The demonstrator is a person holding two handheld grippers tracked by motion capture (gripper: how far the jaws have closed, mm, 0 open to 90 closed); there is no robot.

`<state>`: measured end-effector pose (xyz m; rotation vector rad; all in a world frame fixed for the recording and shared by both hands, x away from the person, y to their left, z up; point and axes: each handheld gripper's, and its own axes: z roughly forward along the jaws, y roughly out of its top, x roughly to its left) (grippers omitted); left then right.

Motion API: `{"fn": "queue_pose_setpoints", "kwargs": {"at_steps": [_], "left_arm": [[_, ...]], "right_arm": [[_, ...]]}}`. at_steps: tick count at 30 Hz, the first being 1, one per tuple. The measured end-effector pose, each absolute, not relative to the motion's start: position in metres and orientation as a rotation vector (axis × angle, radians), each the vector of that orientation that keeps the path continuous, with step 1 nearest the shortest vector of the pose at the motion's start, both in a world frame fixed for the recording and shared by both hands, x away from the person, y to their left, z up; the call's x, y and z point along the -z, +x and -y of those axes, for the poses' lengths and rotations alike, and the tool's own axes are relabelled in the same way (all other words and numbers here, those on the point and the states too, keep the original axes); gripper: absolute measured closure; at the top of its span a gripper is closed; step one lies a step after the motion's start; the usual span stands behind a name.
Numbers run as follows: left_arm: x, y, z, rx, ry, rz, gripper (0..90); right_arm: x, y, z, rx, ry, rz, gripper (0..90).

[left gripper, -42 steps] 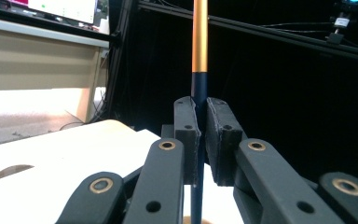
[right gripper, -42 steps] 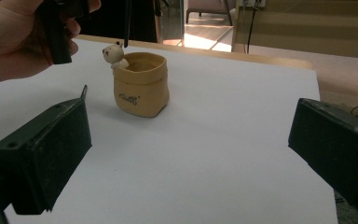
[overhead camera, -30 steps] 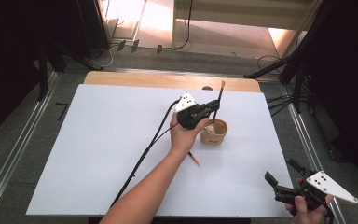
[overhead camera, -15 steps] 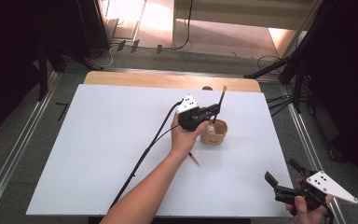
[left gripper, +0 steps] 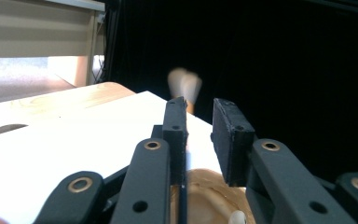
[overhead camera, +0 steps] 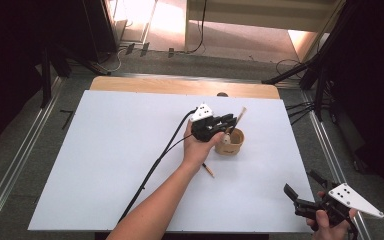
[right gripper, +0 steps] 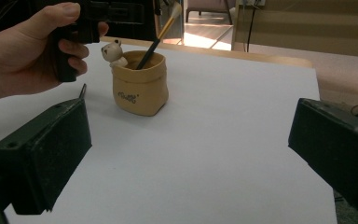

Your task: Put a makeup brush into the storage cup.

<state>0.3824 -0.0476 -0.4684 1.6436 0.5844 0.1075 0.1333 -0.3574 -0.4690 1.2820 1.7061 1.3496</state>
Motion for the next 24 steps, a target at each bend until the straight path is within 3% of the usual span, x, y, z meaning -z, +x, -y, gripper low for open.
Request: {"fn": "queue_pose_setpoints", "kwargs": {"at_steps": [12, 24], "left_arm": [[0.461, 0.379, 0.039, -0.118, 1.622, -0.583, 72.2], [0.455, 0.380, 0.018, -0.103, 1.630, -0.624, 40.9]], "right_arm": [[0.469, 0.133, 0.357, -1.349, 1.285, -1.705, 0.0], [0.469, 0.135, 0.355, -1.346, 1.281, -1.711, 0.0]]}}
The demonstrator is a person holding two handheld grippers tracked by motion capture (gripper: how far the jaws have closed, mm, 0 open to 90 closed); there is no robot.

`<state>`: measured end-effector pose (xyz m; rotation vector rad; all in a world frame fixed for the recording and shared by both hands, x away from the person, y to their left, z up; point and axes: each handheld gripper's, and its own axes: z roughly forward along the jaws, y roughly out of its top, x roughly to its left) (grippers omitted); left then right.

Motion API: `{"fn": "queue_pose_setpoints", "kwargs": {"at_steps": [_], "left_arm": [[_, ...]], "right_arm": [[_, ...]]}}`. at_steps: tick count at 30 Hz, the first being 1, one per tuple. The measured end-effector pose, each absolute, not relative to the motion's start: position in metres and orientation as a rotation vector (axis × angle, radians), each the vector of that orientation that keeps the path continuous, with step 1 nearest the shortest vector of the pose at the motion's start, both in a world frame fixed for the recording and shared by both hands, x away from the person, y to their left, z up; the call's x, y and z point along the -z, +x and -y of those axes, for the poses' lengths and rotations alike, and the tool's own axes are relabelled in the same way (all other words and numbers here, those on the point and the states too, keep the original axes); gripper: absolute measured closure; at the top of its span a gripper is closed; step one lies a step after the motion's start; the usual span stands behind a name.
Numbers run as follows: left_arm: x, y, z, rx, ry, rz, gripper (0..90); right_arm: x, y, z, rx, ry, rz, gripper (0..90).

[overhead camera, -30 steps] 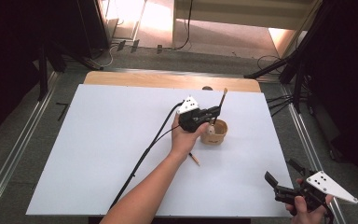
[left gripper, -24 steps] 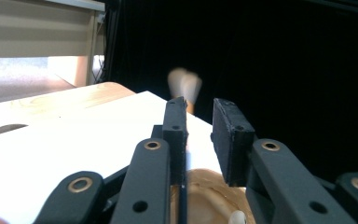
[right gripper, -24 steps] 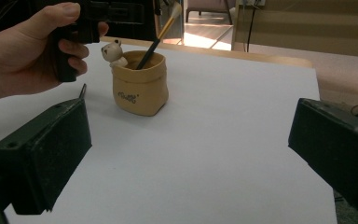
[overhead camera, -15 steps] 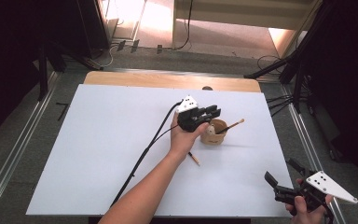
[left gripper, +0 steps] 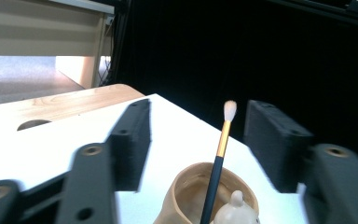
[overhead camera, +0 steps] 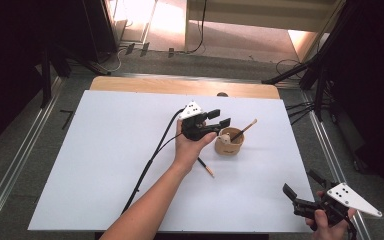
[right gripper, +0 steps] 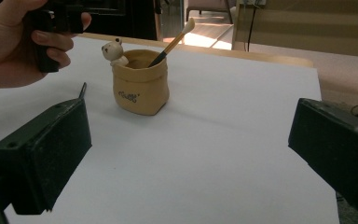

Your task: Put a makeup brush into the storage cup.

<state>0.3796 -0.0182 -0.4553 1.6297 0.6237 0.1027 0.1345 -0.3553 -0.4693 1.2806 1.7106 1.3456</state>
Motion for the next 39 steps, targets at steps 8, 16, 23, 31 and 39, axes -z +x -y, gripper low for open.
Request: {"fn": "queue_pose_setpoints", "kwargs": {"at_steps": [8, 16, 23, 31, 39], "left_arm": [[0.450, 0.376, 0.009, -0.084, 1.639, -0.618, 21.5], [0.451, 0.373, 0.001, -0.058, 1.685, -0.555, 9.7], [0.447, 0.368, -0.009, -0.020, 1.685, -0.495, 0.0], [0.445, 0.367, -0.019, -0.012, 1.688, -0.497, 0.0], [0.446, 0.367, -0.024, -0.008, 1.679, -0.498, 0.0]], "right_arm": [[0.470, 0.135, 0.355, -1.344, 1.280, -1.714, 0.0], [0.470, 0.136, 0.355, -1.340, 1.283, -1.715, 0.0], [0.471, 0.138, 0.354, -1.338, 1.279, -1.721, 0.0], [0.470, 0.137, 0.354, -1.338, 1.279, -1.717, 0.0], [0.471, 0.138, 0.354, -1.330, 1.277, -1.722, 0.0]]}}
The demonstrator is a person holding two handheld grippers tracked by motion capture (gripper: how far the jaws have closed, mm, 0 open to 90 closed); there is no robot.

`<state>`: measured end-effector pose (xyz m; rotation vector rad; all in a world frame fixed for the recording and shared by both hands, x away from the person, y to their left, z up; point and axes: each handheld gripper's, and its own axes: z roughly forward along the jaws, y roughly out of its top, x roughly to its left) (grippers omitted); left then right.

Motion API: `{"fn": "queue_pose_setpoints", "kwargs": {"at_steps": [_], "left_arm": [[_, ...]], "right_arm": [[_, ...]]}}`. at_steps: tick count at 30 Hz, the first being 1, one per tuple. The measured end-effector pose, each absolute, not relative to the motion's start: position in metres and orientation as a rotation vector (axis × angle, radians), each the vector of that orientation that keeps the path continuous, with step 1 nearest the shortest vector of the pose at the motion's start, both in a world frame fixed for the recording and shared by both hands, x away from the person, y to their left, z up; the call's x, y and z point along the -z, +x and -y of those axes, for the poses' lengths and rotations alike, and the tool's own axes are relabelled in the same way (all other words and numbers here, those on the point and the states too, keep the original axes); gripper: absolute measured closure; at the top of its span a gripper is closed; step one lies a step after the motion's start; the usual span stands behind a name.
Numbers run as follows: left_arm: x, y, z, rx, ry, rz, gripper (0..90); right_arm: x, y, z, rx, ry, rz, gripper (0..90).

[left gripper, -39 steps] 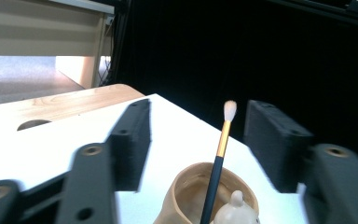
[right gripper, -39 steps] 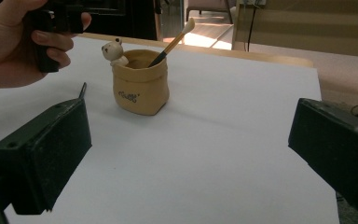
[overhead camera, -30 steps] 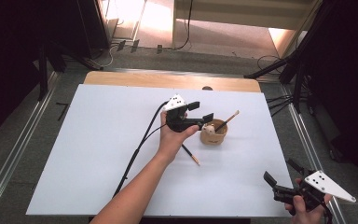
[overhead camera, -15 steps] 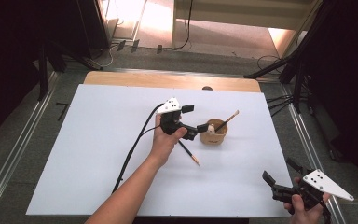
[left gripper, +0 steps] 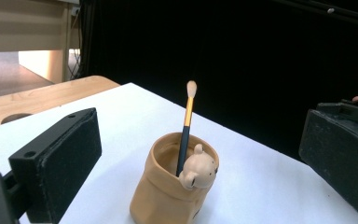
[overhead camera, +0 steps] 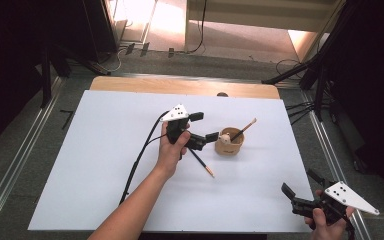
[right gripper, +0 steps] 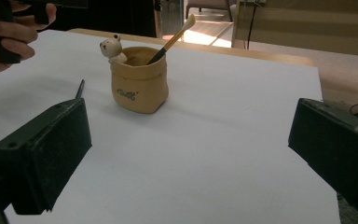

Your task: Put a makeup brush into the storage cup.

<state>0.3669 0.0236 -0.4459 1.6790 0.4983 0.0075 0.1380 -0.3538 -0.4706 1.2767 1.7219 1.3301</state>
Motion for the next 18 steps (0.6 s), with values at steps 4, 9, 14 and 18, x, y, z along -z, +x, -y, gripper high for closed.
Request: {"fn": "queue_pose_setpoints", "kwargs": {"at_steps": [4, 9, 14, 18], "left_arm": [[0.4471, 0.3661, -0.0251, -0.004, 1.687, -0.501, 0.0], [0.4476, 0.3647, -0.0288, 0.035, 1.694, -0.498, 0.0], [0.4469, 0.3610, -0.0329, 0.035, 1.724, -0.464, 2.1], [0.4484, 0.3571, -0.0331, 0.014, 1.784, -0.459, 23.3]], "right_arm": [[0.4705, 0.1376, 0.3541, -1.332, 1.278, -1.720, 0.0], [0.4701, 0.1381, 0.3536, -1.331, 1.275, -1.720, 0.0], [0.4701, 0.1387, 0.3531, -1.334, 1.272, -1.721, 0.0], [0.4704, 0.1379, 0.3534, -1.329, 1.273, -1.724, 0.0]]}}
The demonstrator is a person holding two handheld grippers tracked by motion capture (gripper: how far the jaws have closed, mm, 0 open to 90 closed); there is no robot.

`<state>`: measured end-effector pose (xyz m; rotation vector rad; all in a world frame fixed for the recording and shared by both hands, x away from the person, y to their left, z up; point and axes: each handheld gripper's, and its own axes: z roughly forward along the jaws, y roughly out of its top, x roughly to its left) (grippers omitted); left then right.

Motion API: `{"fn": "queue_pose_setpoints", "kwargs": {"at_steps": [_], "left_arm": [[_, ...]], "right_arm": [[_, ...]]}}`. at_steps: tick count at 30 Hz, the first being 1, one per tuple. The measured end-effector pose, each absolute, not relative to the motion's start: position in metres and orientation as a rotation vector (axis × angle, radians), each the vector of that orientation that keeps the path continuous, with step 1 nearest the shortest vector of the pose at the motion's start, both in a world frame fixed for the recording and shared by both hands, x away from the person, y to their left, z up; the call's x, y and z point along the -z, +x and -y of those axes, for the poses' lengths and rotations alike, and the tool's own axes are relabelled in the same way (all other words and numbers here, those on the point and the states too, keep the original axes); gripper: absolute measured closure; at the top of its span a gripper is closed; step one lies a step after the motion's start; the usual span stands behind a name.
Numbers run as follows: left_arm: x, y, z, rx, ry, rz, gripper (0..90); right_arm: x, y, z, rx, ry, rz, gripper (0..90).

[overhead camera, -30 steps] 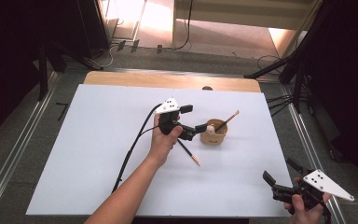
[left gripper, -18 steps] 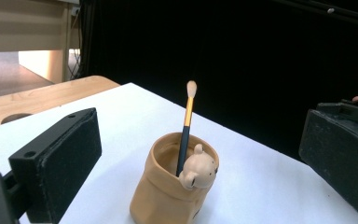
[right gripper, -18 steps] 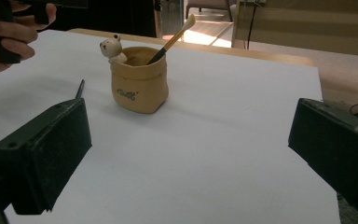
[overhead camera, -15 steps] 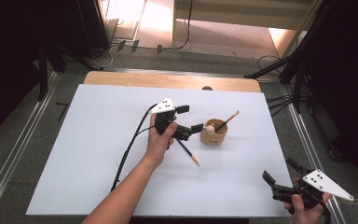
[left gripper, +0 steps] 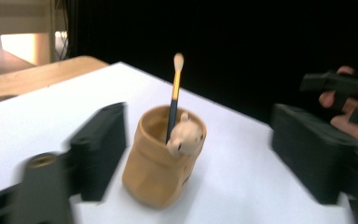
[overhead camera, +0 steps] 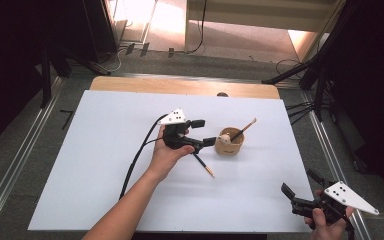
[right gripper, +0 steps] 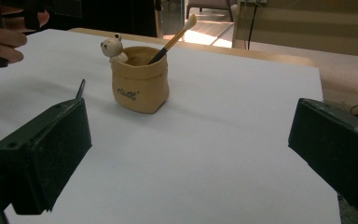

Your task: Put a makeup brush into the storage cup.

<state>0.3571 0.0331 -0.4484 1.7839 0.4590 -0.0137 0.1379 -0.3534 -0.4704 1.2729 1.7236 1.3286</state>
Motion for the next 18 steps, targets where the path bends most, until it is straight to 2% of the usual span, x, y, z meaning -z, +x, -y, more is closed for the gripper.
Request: {"fn": "queue_pose_setpoints", "kwargs": {"at_steps": [5, 9, 10, 18], "left_arm": [[0.453, 0.356, -0.034, -0.057, 1.876, -0.484, 65.4], [0.455, 0.358, -0.036, -0.082, 1.921, -0.486, 87.1], [0.457, 0.358, -0.036, -0.083, 1.940, -0.478, 89.7], [0.472, 0.364, -0.032, -0.129, 2.084, -0.500, 90.0]], "right_arm": [[0.470, 0.137, 0.355, -1.329, 1.277, -1.718, 0.0], [0.470, 0.137, 0.354, -1.328, 1.272, -1.722, 0.0], [0.470, 0.137, 0.354, -1.329, 1.273, -1.722, 0.0], [0.470, 0.135, 0.355, -1.328, 1.277, -1.718, 0.0]]}}
